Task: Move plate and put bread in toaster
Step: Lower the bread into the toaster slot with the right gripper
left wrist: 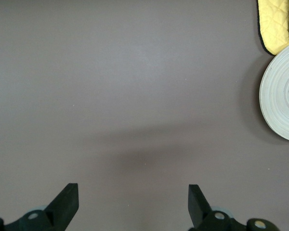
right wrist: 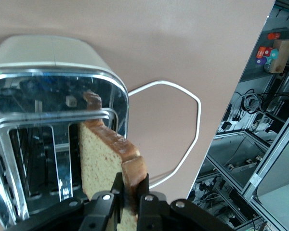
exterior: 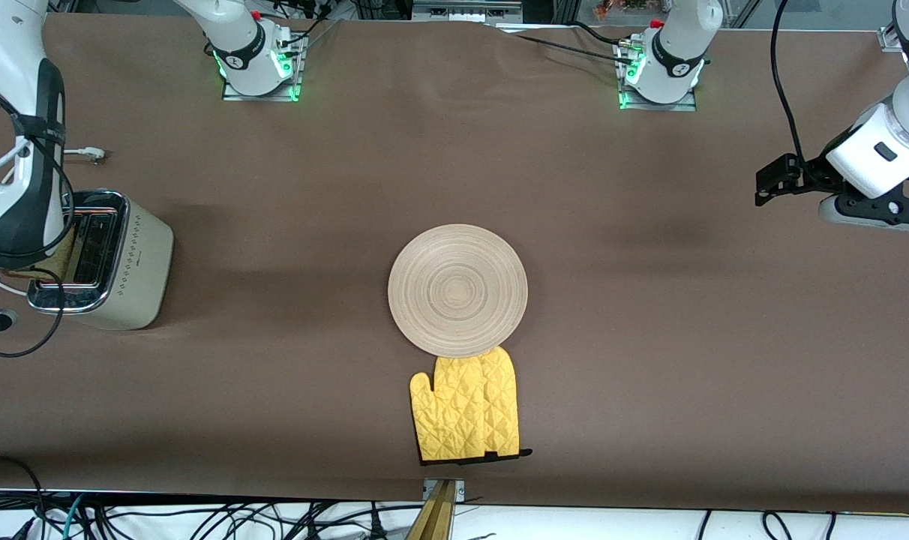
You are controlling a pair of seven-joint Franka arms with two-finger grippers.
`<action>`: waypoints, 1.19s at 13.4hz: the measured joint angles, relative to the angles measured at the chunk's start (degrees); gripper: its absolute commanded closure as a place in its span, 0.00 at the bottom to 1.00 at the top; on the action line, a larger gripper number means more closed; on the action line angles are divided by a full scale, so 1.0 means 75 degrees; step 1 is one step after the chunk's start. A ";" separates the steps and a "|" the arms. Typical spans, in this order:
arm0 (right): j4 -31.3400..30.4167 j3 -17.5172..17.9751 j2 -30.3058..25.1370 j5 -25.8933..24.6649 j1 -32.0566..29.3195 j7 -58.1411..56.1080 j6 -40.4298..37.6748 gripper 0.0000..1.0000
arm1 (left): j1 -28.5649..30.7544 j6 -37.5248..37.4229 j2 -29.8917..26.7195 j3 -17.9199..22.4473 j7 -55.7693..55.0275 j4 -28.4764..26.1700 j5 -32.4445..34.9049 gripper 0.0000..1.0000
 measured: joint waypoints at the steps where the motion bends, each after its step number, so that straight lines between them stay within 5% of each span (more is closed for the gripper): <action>1: 0.0000 0.0006 0.0043 0.0006 0.0004 0.0142 0.0059 1.00 | 0.0000 0.0000 0.0000 0.0000 0.0000 0.0000 0.0000 0.00; 2: 0.0000 0.0013 0.0065 0.0015 0.0019 0.0335 0.0074 1.00 | 0.0000 0.0000 0.0000 0.0000 0.0000 0.0000 0.0000 0.00; 3: 0.0000 0.0023 0.0073 0.0022 0.0050 0.0548 0.0074 0.76 | 0.0000 0.0000 0.0000 0.0000 0.0000 0.0000 0.0000 0.00; 4: 0.0000 0.0044 0.0074 0.0030 0.0078 0.0729 0.0074 0.29 | 0.0000 0.0000 0.0000 0.0000 0.0000 0.0000 0.0000 0.00; 5: 0.0001 0.0059 0.0074 0.0076 0.0098 0.0859 0.0074 0.00 | 0.0000 0.0000 0.0000 0.0000 0.0000 0.0000 0.0000 0.00; 11: 0.0090 0.0077 0.0023 0.0336 0.0113 0.0848 0.0126 0.00 | 0.0000 0.0000 0.0000 0.0000 0.0001 0.0000 0.0000 0.00; 16: 0.0304 0.0315 -0.0780 0.2377 0.0232 0.0330 0.0092 0.00 | 0.0010 0.0000 0.0000 0.0001 0.0001 0.0010 0.0000 0.00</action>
